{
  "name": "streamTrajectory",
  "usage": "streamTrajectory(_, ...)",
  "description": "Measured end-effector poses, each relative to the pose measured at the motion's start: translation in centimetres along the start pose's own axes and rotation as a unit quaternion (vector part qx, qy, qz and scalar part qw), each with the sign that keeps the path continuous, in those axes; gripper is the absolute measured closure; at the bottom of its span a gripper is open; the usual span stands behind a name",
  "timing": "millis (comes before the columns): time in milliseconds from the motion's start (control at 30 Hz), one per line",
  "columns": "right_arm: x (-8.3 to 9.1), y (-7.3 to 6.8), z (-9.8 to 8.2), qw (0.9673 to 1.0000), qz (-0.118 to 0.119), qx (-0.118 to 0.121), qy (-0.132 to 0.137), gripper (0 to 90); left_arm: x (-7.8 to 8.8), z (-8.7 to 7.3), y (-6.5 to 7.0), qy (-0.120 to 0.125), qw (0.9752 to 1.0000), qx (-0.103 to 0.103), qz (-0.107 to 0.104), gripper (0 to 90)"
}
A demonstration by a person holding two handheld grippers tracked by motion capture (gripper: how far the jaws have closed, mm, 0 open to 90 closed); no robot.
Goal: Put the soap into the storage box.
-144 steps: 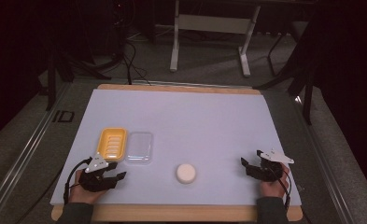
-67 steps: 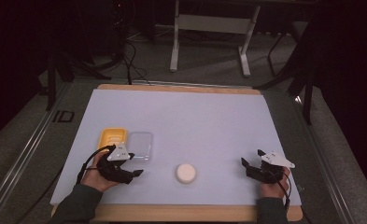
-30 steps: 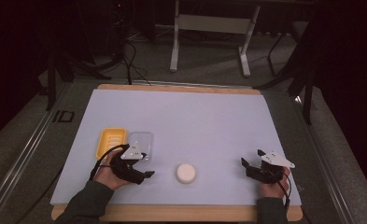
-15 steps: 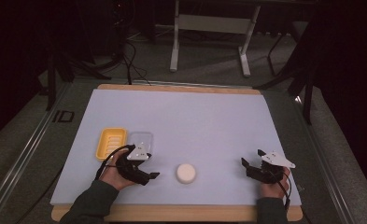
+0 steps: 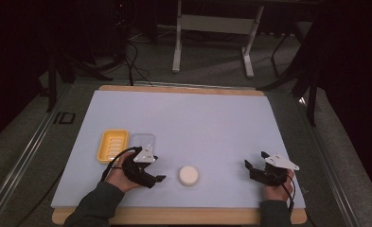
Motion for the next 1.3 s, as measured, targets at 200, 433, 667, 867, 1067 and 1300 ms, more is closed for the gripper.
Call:
streamTrajectory(200, 0.0, 0.0, 0.0, 1.0000, 0.000, 0.002, -0.001, 22.5, -0.4, 0.3, 0.2, -0.001, 1.0000, -0.003, -0.004, 24.2)
streamTrajectory(433, 0.0, 0.0, 0.0, 1.0000, 0.002, 0.002, -0.003, 22.6, -0.8, 0.8, 0.3, 0.000, 1.0000, -0.005, -0.006, 22.7)
streamTrajectory(667, 0.0, 0.0, 0.0, 1.0000, 0.002, 0.002, -0.003, 22.5, -1.3, 1.1, 0.6, -0.003, 1.0000, -0.007, -0.005, 18.8)
streamTrajectory(867, 0.0, 0.0, 0.0, 1.0000, 0.003, 0.001, -0.002, 22.5, -1.8, 1.3, 0.9, -0.003, 0.9999, -0.009, -0.013, 18.6)
streamTrajectory(1067, 0.0, 0.0, 0.0, 1.0000, 0.003, 0.000, -0.003, 22.5, -2.2, 1.5, 1.2, -0.004, 0.9997, -0.015, -0.021, 18.4)
streamTrajectory(1300, -0.1, -0.1, 0.0, 1.0000, 0.003, 0.004, -0.004, 22.5, -2.6, 1.9, 1.6, -0.007, 0.9994, -0.020, -0.028, 18.6)
Point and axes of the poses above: each handheld gripper's, and its own axes: x roughly backward along the jaws, z roughly out of its top, y roughly to its right, the point moved 6 cm from there along -x, roughly forward along the jaws, and after that the axes turned 3 degrees about x, right-handed, at the moved point
